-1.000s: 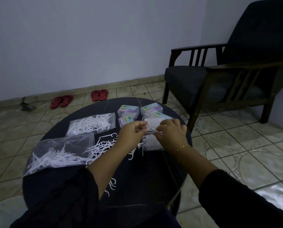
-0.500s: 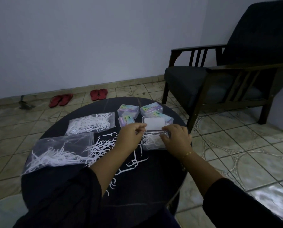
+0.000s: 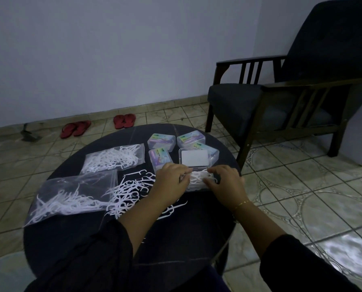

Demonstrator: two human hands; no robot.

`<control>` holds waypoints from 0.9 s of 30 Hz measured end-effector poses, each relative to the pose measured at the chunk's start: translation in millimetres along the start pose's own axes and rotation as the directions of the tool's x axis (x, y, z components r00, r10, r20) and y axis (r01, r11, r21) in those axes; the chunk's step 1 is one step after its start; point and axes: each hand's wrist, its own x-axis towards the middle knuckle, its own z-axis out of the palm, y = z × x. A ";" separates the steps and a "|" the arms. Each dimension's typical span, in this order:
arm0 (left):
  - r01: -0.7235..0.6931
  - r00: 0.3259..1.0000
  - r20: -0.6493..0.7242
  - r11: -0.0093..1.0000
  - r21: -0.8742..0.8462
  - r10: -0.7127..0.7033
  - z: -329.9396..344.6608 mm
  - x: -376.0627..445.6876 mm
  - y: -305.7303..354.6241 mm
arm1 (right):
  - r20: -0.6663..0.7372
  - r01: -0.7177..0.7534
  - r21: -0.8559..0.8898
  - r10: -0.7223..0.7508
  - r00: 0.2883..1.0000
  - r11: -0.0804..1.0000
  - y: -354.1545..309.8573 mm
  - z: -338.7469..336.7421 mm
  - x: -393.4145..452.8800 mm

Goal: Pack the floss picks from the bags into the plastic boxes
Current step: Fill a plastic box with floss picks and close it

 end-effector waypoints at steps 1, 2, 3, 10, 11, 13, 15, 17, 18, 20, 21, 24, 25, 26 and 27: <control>-0.014 1.000 0.004 1.000 0.002 0.014 -0.1 -0.6 0.4 | 0.000 -0.005 0.003 0.005 1.000 1.000 0.0 0.1 0.6; -0.023 1.000 0.004 1.000 -0.001 0.023 0.3 -1.3 0.6 | 0.002 -0.006 0.004 0.006 1.000 1.000 0.1 0.7 1.4; -0.025 1.000 -0.003 1.000 -0.005 0.025 1.0 -2.6 0.7 | 0.005 -0.004 0.008 0.004 1.000 1.000 0.8 1.7 1.9; 0.168 0.986 -0.022 0.978 0.121 -0.166 4.7 -22.7 5.2 | -0.014 -0.002 0.200 0.005 1.000 0.980 8.6 9.9 -4.6; 0.194 0.981 -0.009 0.971 0.140 -0.195 5.8 -24.8 5.4 | -0.011 -0.003 0.202 0.005 1.000 0.979 9.5 10.1 -6.0; 0.241 0.969 0.014 0.960 0.144 -0.246 7.7 -26.8 5.1 | -0.013 0.005 0.200 -0.003 1.000 0.980 10.5 10.3 -7.6; 0.263 0.963 0.026 0.956 0.130 -0.268 8.5 -27.8 3.8 | -0.022 0.015 0.205 -0.011 1.000 0.979 10.8 9.7 -7.8; 0.277 0.960 0.022 0.956 0.100 -0.280 8.1 -28.7 1.2 | -0.039 0.036 0.204 -0.029 0.999 0.978 10.0 8.6 -7.5; 0.286 0.957 0.022 0.955 0.080 -0.288 7.8 -29.1 -0.2 | -0.052 0.052 0.203 -0.042 0.998 0.978 10.2 8.9 -7.1; 0.298 0.954 0.026 0.954 0.042 -0.299 7.1 -29.0 -2.2 | -0.076 0.069 0.214 -0.054 0.996 0.974 9.2 8.6 -5.8; 0.298 0.954 0.030 0.954 0.032 -0.299 7.0 -28.9 -2.8 | -0.083 0.069 0.212 -0.052 0.995 0.975 7.8 7.9 -4.6; 0.298 0.953 0.055 0.954 0.032 -0.299 6.3 -28.8 -3.1 | -0.073 0.050 0.172 -0.038 0.997 0.984 4.1 7.1 0.2; 0.297 0.952 0.063 0.954 0.037 -0.298 6.2 -28.8 -3.4 | -0.064 0.044 0.163 -0.034 0.997 0.986 3.4 7.0 1.1; 0.294 0.953 0.065 0.955 0.037 -0.296 5.8 -29.0 -3.6 | -0.065 0.043 0.160 -0.033 0.997 0.986 3.1 7.8 1.7; 0.292 0.954 0.064 0.956 0.031 -0.293 5.5 -29.1 -3.6 | -0.071 0.037 0.170 -0.025 0.997 0.985 2.9 8.8 1.0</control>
